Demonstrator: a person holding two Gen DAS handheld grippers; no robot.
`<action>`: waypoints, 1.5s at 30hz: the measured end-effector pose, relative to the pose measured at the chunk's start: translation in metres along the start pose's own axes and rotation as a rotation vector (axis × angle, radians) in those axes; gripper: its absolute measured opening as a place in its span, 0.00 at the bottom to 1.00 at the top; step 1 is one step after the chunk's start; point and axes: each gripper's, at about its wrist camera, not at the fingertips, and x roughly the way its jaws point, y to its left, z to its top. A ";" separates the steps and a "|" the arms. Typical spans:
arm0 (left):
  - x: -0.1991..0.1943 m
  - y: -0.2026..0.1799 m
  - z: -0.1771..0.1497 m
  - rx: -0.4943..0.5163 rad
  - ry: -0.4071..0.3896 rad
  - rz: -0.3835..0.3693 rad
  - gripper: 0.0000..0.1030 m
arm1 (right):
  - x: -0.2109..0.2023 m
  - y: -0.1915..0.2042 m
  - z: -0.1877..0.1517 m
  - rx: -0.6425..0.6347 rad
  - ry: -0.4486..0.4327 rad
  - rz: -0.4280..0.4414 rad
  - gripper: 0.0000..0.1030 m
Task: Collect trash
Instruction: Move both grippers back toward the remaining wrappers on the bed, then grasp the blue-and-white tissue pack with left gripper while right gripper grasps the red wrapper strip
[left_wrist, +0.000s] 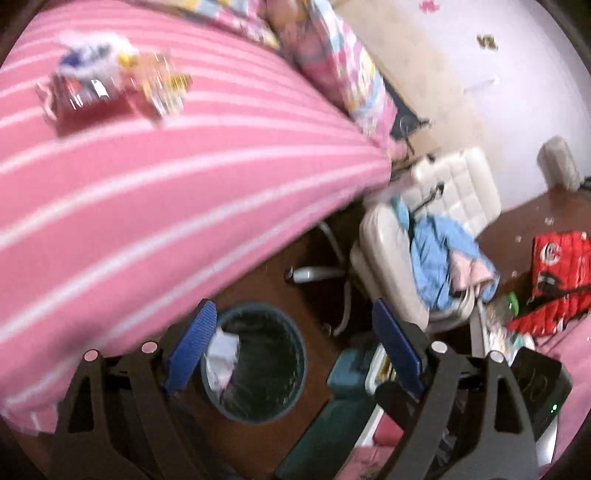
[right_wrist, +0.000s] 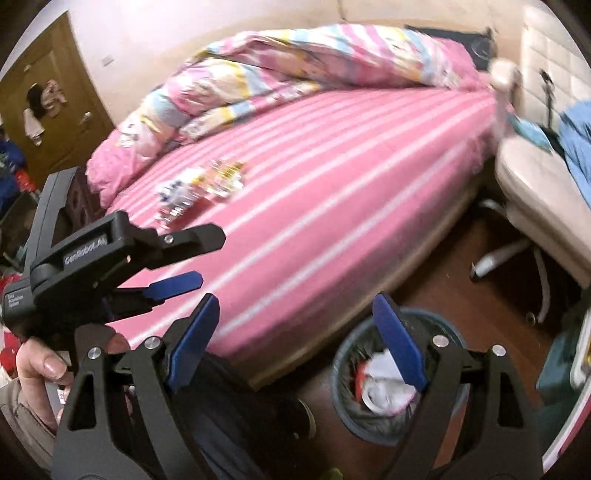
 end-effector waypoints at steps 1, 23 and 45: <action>-0.008 0.003 0.008 -0.002 -0.025 0.003 0.82 | 0.003 0.010 0.007 -0.016 -0.007 0.010 0.82; -0.093 0.143 0.147 0.024 -0.400 0.198 0.84 | 0.167 0.135 0.078 0.008 0.012 0.254 0.82; -0.016 0.165 0.222 0.182 -0.229 0.428 0.60 | 0.273 0.129 0.096 0.192 0.139 0.388 0.61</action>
